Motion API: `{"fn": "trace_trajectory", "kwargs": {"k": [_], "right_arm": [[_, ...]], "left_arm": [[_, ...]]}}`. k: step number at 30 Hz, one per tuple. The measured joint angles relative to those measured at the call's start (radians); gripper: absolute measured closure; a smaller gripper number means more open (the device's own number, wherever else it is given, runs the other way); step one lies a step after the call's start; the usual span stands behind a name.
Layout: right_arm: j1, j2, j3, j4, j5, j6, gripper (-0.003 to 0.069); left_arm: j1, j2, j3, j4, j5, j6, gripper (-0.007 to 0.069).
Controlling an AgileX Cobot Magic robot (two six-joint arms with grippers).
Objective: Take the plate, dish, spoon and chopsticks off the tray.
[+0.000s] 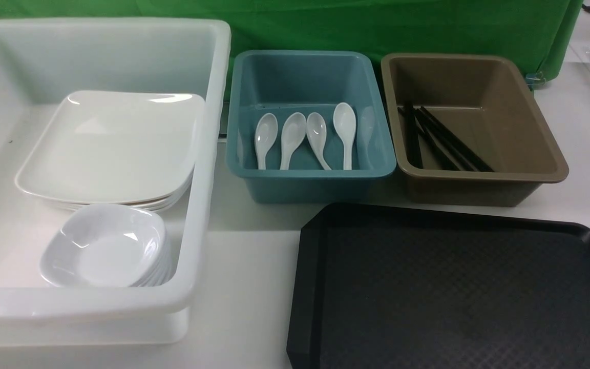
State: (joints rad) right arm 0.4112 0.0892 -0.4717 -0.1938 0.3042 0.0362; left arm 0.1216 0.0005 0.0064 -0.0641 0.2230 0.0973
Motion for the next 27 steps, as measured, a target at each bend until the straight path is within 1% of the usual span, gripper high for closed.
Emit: {"fn": "trace_trajectory", "kwargs": {"k": [2, 7, 9, 11, 15, 16, 17, 19, 23, 27], "right_arm": [[0.0, 0.0, 0.002, 0.038, 0.0, -0.036, 0.0463], [0.0, -0.001, 0.008, 0.053, 0.018, -0.018, 0.0461], [-0.02, -0.005, 0.015, 0.053, 0.027, -0.018, 0.0459], [-0.073, -0.012, 0.035, 0.053, 0.035, -0.019, 0.0456], [-0.228, -0.019, 0.125, 0.053, 0.035, -0.019, 0.0445], [-0.279, -0.023, 0.173, 0.053, 0.03, -0.019, 0.044], [-0.286, -0.023, 0.191, 0.053, 0.029, -0.019, 0.0439], [-0.35, -0.038, 0.284, 0.053, 0.02, -0.019, 0.0431], [-0.392, -0.083, 0.464, 0.054, -0.011, -0.018, 0.0425], [-0.392, -0.087, 0.478, 0.053, -0.043, -0.019, 0.0421]], "left_arm": [[0.0, 0.0, 0.0, 0.0, 0.0, 0.0, 0.0615], [0.0, 0.0, 0.0, 0.0, 0.001, 0.0, 0.0615], [0.0, 0.0, 0.0, 0.0, 0.001, 0.004, 0.0615], [0.0, 0.0, 0.0, 0.001, 0.001, 0.004, 0.0615], [0.0, 0.0, 0.0, 0.003, 0.001, 0.004, 0.0615], [0.0, 0.0, 0.0, 0.003, 0.001, 0.005, 0.0615], [0.0, 0.0, 0.0, 0.003, 0.001, 0.005, 0.0615], [0.0, 0.0, 0.0, 0.003, 0.001, 0.005, 0.0615], [0.0, 0.0, 0.0, 0.004, 0.003, 0.006, 0.0615], [0.0, 0.0, 0.0, 0.007, 0.006, 0.006, 0.0615]]}}
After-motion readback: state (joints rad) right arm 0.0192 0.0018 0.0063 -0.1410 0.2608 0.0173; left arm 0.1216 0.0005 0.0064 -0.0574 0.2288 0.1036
